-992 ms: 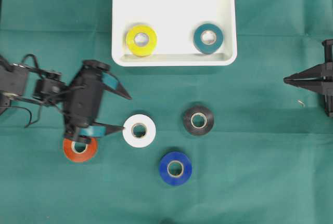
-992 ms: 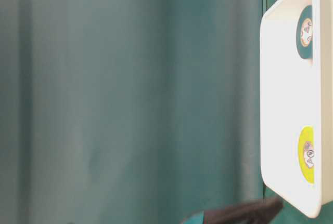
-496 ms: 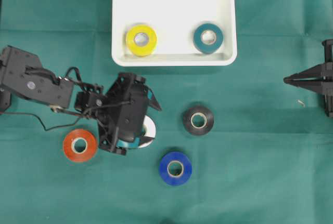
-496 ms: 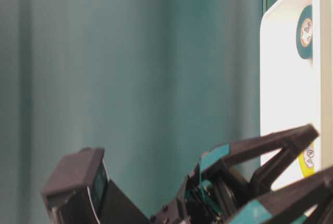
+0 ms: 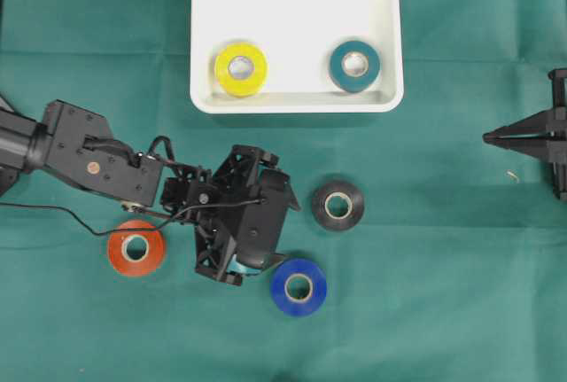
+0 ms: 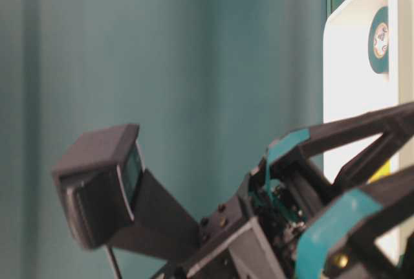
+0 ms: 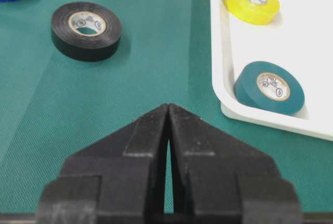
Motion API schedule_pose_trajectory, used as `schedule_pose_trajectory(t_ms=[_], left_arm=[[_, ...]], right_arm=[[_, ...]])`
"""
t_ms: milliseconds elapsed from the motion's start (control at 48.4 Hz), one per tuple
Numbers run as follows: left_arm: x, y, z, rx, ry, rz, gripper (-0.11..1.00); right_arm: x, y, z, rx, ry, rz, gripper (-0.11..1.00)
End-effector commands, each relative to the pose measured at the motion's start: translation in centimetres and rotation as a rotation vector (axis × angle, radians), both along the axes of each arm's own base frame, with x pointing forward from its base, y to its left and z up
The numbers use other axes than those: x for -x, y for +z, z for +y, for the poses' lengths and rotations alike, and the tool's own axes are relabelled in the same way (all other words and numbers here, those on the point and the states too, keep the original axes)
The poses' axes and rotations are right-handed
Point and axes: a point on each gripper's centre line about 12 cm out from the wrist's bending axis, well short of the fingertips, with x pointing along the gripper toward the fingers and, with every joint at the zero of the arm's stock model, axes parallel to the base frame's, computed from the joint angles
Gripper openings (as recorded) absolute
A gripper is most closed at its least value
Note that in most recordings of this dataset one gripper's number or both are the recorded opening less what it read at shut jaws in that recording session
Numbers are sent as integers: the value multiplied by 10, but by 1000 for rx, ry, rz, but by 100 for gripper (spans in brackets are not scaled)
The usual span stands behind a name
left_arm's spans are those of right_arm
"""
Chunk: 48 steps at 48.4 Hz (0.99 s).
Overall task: Put the tape into the white case with the left arm.
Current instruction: 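Move the left gripper over the blue tape roll, then lower the left gripper into the blue roll's hole and grasp it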
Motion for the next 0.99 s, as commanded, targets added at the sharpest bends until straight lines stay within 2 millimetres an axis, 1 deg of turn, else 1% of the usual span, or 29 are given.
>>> schedule_pose_trajectory(t_ms=[0, 124, 248, 434, 517, 702, 868, 971], left_arm=[[-9, 14, -8, 28, 2, -41, 86], [-13, 11, -12, 61, 22, -29, 86], [-17, 5, -21, 100, 42, -3, 86], [-22, -5, -30, 145, 87, 87, 86], [-24, -10, -31, 163, 117, 132, 86], [-31, -13, -33, 184, 145, 157, 86], [-34, -29, -34, 173, 148, 185, 86], [-37, -34, -35, 171, 150, 194, 86]], right_arm=[[-2, 4, 0, 0, 1, -15, -9], [-1, 4, 0, 0, 2, -18, -9], [-1, 3, 0, -1, 2, -17, -9], [-1, 3, 0, -1, 2, -17, -9], [-1, 3, 0, -1, 2, -18, -9], [-1, 2, 0, -2, 2, -18, -9], [-1, 2, 0, -4, 2, -20, -9], [-1, 2, 0, -2, 1, -20, -9]])
